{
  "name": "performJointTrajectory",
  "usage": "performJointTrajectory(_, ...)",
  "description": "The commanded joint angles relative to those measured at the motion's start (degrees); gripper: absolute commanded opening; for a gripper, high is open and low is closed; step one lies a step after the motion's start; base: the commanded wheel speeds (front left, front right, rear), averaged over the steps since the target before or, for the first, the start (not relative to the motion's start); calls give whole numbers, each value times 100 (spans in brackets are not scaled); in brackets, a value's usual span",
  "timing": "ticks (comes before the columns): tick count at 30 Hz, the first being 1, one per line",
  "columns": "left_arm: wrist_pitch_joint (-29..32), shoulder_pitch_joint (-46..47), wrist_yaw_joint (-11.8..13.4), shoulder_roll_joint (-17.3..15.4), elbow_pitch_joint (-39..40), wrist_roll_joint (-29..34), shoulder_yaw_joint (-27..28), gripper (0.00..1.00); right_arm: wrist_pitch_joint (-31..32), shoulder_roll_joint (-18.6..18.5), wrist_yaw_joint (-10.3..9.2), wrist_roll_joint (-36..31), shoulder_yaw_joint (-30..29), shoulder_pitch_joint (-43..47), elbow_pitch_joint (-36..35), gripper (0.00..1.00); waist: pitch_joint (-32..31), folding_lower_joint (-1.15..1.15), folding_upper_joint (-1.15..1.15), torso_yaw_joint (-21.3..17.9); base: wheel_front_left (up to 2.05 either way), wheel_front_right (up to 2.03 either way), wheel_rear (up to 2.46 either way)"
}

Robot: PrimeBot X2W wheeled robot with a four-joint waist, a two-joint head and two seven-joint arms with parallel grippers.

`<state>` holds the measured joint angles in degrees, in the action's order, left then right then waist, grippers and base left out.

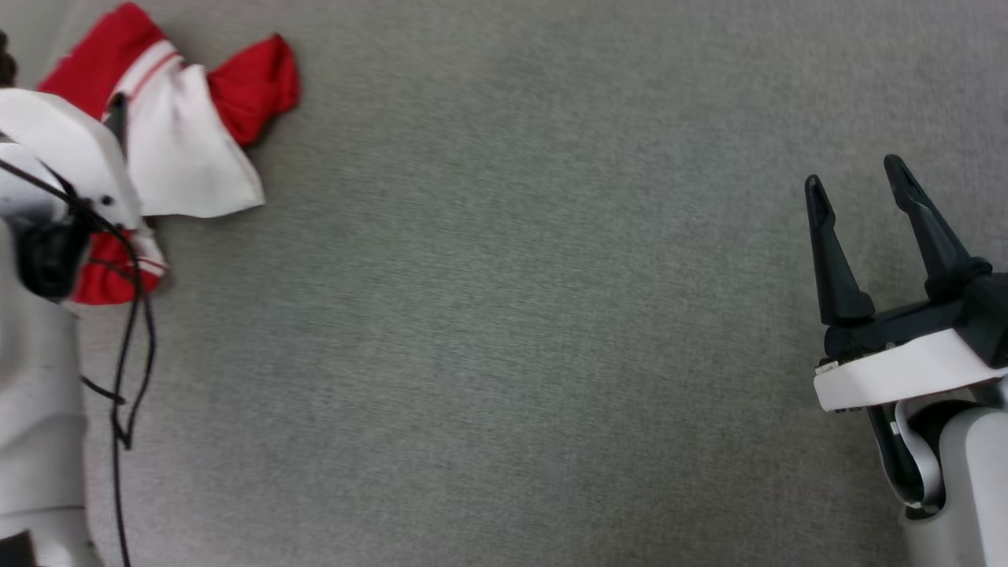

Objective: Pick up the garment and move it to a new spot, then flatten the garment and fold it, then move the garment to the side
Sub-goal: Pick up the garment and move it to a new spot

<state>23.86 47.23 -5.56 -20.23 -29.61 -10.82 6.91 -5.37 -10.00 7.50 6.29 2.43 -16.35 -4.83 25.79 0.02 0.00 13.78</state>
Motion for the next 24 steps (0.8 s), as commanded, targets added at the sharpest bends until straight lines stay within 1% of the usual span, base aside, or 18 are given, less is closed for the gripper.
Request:
performJointTrajectory(1, 366, 98, -31, -148, -56, -58, 27, 100, -54, 25, -2, 23, 23, -124, 3, 100, 337, -2, 0, -286, 0, 0, 0)
performJointTrajectory(3, 828, 166, -21, -326, -74, -85, 55, 100, -85, 48, -2, 44, 53, -189, 26, 100, 451, -2, 0, -355, 0, 0, 0)
performJointTrajectory(5, 1254, 158, 40, -494, -112, -92, 106, 100, -126, 59, -2, 66, 84, -240, 48, 100, 560, -2, 0, -424, 0, 0, 0)
performJointTrajectory(10, 2081, 16, 216, -748, -141, -221, 306, 100, -196, 17, -2, 111, 125, -405, 73, 100, 804, -2, 0, -594, 0, 0, 0)
performJointTrajectory(13, 2481, -134, 356, -815, -59, -315, 430, 100, -226, -14, -2, 113, 117, -458, 62, 100, 936, -2, 0, -674, 0, 0, 0)
performJointTrajectory(16, 2735, -266, 414, -837, -18, -350, 473, 100, -225, -39, -2, 117, 104, -490, 46, 100, 1010, -2, 0, -708, 0, 0, 0)
performJointTrajectory(19, 3048, -462, 519, -742, 15, -441, 518, 100, -227, -63, -2, 124, 84, -511, 11, 100, 1101, -2, 0, -720, 0, 0, 0)
performJointTrajectory(20, 3105, -518, 566, -694, 31, -466, 524, 49, -225, -61, -2, 122, 84, -521, 1, 100, 1114, -2, 0, -724, 0, 0, 0)
performJointTrajectory(21, 3145, -553, 608, -650, 61, -479, 529, 27, -214, -60, -2, 119, 85, -533, -11, 100, 1121, -2, 0, -726, 0, 0, 0)
performJointTrajectory(22, 3106, -601, 674, -589, 147, -495, 533, 0, -195, -65, -2, 110, 84, -549, -33, 100, 1117, -2, 0, -723, 0, 0, 0)
performJointTrajectory(24, 3079, -627, 712, -568, 175, -493, 529, 0, -190, -71, -2, 102, 81, -550, -43, 100, 1096, -2, 0, -715, 0, 0, 0)
